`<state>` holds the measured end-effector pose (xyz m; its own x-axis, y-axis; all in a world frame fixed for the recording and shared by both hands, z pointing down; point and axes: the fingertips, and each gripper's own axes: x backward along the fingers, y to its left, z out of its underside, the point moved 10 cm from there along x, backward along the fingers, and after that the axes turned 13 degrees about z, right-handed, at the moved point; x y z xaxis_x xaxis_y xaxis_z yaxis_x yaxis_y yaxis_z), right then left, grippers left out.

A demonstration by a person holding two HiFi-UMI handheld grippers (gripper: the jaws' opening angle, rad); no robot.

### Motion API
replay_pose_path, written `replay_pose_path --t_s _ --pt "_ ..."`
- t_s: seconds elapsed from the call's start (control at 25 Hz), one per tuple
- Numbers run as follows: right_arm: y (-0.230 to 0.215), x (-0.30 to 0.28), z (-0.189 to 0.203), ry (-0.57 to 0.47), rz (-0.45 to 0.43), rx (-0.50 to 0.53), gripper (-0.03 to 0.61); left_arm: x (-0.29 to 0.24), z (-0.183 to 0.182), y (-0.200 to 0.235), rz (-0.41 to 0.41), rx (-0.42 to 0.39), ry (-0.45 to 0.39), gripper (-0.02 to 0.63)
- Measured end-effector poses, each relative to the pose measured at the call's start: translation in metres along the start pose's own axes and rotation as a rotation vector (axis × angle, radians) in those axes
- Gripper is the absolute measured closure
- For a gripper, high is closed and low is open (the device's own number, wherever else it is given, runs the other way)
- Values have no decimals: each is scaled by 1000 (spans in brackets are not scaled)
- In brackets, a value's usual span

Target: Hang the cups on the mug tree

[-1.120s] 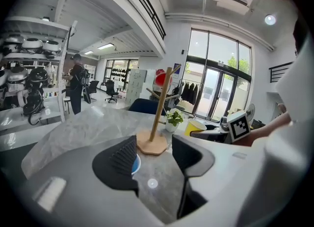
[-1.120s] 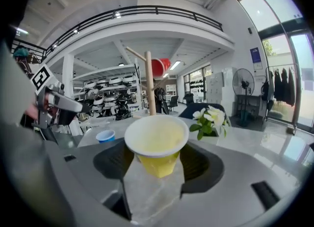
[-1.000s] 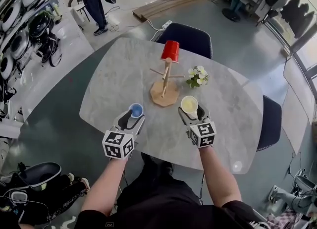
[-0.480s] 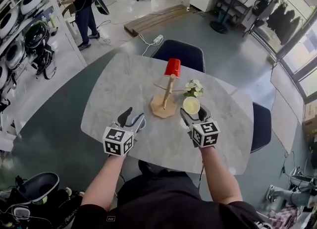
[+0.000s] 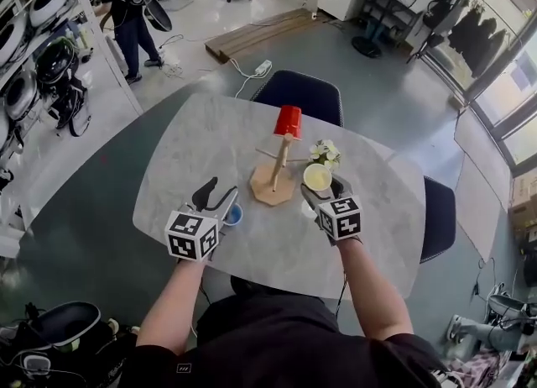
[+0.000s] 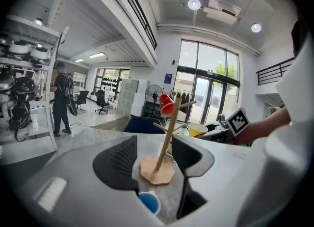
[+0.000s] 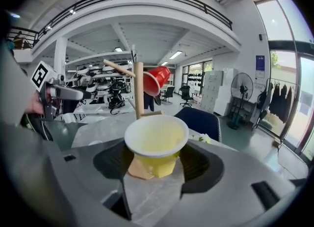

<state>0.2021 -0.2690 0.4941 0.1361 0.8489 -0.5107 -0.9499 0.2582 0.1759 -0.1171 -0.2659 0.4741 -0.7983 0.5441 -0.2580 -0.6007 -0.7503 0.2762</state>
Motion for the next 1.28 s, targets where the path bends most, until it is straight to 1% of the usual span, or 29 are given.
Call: replay_pose_path --t_s 0.2,0.36,0.52,0.64,0.84,1.04,1.28 --pt "-13 -13 0 16 -12 53 279 -5 7 -6 -31 25 -4 385" --pt "-16 -17 -9 9 -20 139 279 -7 13 -6 -50 52 -9 387" --pt "-16 -21 -18 3 -34 214 279 -7 16 -3 -55 62 -10 388" --pt "-15 -22 -28 -9 -42 310 279 -7 14 -2 -58 70 -15 390" --pt "-1 -23 -47 -19 -83 528 279 -6 14 -3 -61 74 -18 390" --pt "17 -31 -52 -18 -126 663 279 0 18 1 -70 78 -20 390" --pt "41 -40 -52 -28 -123 828 279 7 20 5 -88 81 -19 390"
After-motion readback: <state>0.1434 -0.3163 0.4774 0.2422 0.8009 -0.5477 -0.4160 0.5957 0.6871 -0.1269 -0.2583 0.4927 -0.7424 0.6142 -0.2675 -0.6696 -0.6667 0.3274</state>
